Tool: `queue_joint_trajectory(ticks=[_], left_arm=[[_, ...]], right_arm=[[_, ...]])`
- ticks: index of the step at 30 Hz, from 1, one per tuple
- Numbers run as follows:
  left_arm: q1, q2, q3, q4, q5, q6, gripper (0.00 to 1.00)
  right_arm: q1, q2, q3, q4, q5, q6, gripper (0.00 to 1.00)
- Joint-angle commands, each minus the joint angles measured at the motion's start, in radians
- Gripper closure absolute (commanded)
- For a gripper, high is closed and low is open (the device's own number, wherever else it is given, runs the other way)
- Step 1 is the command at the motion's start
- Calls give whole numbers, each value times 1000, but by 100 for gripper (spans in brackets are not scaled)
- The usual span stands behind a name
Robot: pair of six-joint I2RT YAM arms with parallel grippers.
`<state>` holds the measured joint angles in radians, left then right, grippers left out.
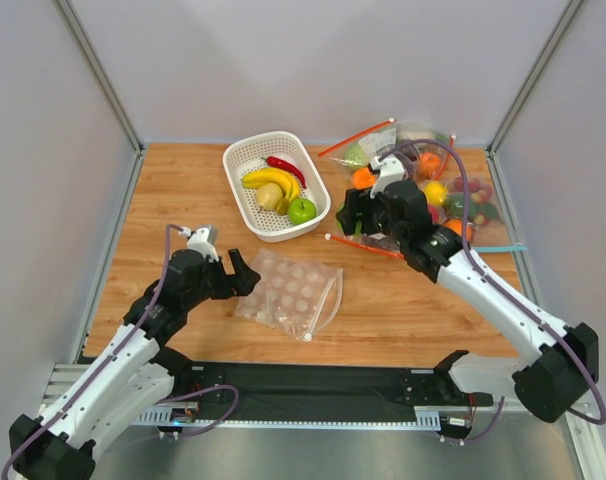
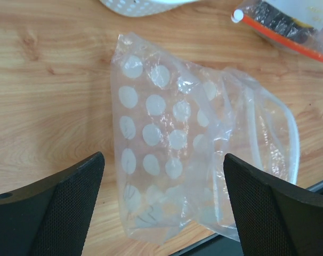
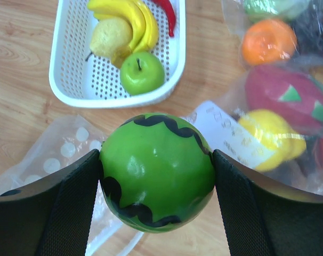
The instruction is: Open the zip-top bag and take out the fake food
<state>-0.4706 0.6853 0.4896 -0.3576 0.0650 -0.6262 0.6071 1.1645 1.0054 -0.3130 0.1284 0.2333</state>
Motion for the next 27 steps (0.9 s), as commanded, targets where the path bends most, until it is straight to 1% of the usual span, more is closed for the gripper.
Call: queue_joint_trajectory(ticks=[1, 5, 6, 7, 9, 10, 11, 12, 13, 16, 17, 20, 25, 27], left_arm=[[0, -36, 84, -112, -62, 45, 1], [0, -58, 139, -187, -106, 78, 1], [0, -62, 162, -199, -113, 86, 1], [0, -66, 173, -217, -117, 92, 1], [0, -73, 202, -237, -132, 112, 0], [0, -75, 211, -244, -137, 120, 1], [-2, -78, 221, -260, -140, 128, 1], [0, -79, 236, -268, -152, 138, 1], [0, -81, 245, -277, -156, 143, 1], [0, -81, 268, -311, -175, 161, 1], [0, -82, 273, -325, -183, 166, 1], [0, -87, 282, -343, -198, 174, 1], [0, -87, 291, -354, -205, 181, 1], [0, -84, 296, -359, -203, 187, 1]], right_arm=[[-24, 115, 134, 87, -76, -68, 62], [-38, 299, 283, 104, -145, -86, 61], [-36, 338, 353, 104, -166, -92, 61], [-36, 424, 387, 104, -179, -95, 61], [-35, 504, 505, 100, -216, -95, 60], [-38, 594, 550, 89, -228, -95, 60], [-36, 633, 590, 81, -240, -94, 59], [-36, 682, 670, 74, -259, -92, 59], [-36, 754, 708, 55, -268, -88, 58], [-35, 852, 827, 22, -315, -68, 55], [-29, 901, 849, 15, -328, -65, 55], [0, 949, 874, 11, -345, -74, 54], [33, 989, 878, 9, -351, -78, 51], [36, 998, 878, 9, -360, -80, 41]])
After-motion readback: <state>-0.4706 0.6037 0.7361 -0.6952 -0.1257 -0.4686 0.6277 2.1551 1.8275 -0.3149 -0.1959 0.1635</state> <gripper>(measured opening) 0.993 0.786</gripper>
